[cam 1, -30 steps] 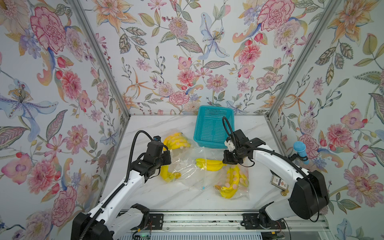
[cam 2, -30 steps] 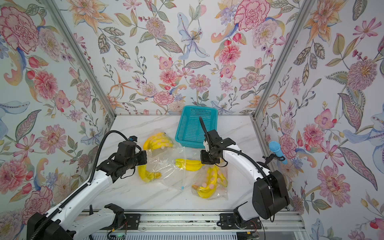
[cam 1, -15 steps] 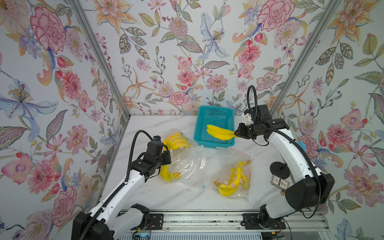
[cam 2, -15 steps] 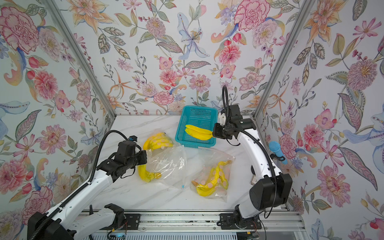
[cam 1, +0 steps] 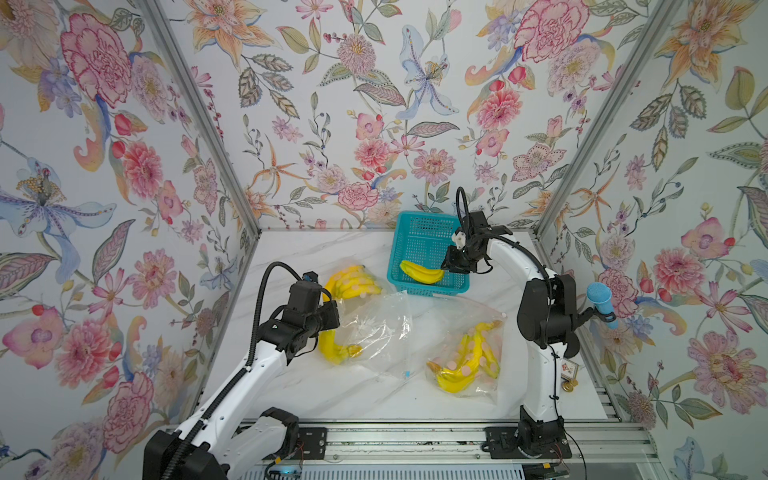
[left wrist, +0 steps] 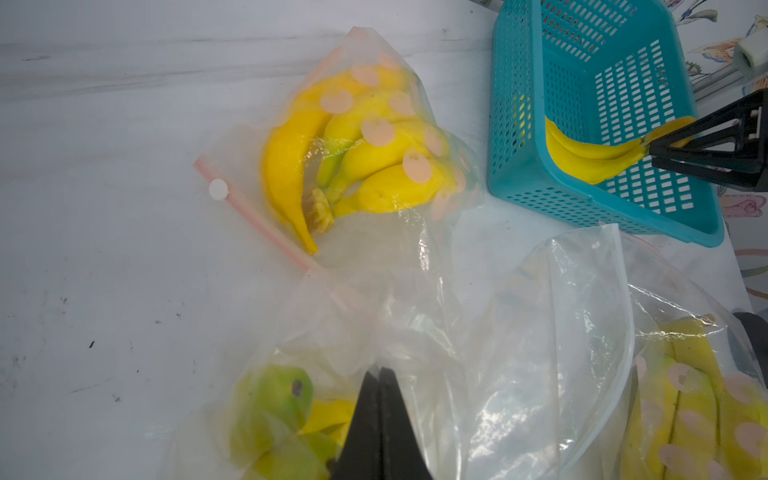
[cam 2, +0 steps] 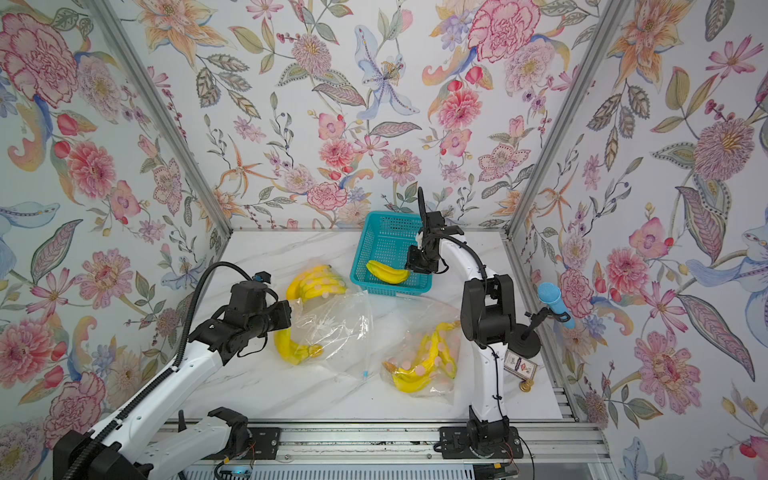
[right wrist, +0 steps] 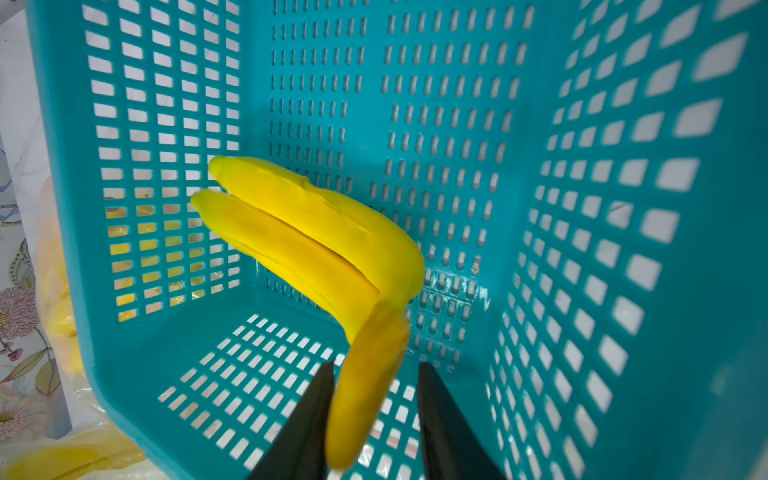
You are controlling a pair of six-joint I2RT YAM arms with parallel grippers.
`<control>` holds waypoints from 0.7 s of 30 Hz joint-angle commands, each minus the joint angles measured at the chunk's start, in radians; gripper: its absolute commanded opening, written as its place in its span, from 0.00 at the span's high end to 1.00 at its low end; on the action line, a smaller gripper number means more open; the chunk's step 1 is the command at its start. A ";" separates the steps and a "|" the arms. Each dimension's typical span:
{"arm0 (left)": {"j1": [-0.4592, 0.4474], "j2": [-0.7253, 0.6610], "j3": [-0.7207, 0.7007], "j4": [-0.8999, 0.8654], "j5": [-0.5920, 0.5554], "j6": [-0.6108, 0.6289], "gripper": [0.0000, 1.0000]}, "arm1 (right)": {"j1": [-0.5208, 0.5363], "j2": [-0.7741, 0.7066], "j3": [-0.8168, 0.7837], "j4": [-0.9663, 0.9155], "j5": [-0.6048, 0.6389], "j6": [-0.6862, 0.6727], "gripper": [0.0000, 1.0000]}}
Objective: Open the zip-top bag and take out the banana
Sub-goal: Place the banana in the basket.
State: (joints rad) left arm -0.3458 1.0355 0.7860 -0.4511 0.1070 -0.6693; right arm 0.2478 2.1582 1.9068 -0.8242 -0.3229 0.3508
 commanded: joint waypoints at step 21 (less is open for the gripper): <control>0.067 -0.023 -0.061 -0.007 0.063 0.033 1.00 | 0.314 -0.764 -0.987 0.381 -0.222 0.228 0.78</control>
State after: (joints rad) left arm -0.2913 1.0187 0.7567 -0.4236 0.1543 -0.6609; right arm 0.5598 1.4181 1.0061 -0.5941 -0.4850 0.4671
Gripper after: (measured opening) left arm 0.056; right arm 0.232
